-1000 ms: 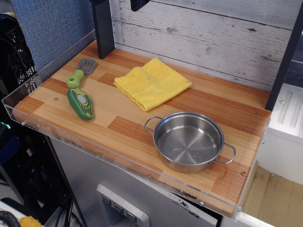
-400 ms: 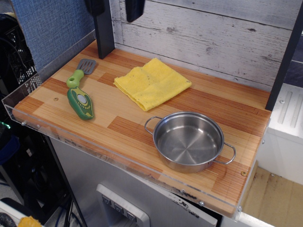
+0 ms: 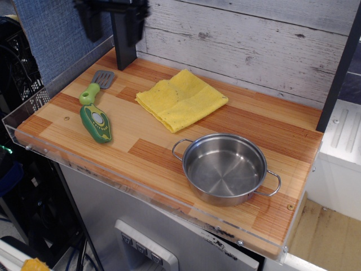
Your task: Move the green spoon to the top right of the table.
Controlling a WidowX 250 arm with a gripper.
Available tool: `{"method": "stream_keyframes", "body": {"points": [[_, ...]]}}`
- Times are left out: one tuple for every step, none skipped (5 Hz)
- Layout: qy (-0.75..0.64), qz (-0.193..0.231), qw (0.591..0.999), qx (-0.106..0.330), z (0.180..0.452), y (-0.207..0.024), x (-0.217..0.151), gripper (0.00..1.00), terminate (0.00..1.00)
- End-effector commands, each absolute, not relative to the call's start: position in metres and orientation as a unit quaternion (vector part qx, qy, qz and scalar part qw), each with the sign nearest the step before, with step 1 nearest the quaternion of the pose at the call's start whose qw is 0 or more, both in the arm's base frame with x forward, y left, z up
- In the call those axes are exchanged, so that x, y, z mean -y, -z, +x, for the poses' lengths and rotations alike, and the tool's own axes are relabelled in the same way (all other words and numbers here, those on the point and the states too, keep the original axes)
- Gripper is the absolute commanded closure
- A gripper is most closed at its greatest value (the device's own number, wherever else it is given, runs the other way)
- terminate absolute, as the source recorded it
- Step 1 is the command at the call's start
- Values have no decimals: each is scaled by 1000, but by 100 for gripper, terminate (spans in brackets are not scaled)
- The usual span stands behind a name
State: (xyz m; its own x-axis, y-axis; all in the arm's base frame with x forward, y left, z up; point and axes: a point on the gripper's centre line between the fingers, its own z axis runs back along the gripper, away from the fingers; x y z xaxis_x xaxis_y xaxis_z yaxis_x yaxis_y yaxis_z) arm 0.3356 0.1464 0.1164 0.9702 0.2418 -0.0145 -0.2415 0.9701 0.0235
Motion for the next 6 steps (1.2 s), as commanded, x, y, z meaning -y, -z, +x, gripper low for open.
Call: {"method": "stream_keyframes", "body": {"points": [[-137,18,990,19,332,-114,-171,0,0],[-131,18,991,19,329,-103,-182,0,0],[-110,24,994,11,328,-87,-195,0,0],[-122,5,992,-9,325,-71,-211,0,0],[-142,-9,989,-29,322,-51,-222,0,0],[-148,-6,988,-46,322,-38,-222,0,0]]}}
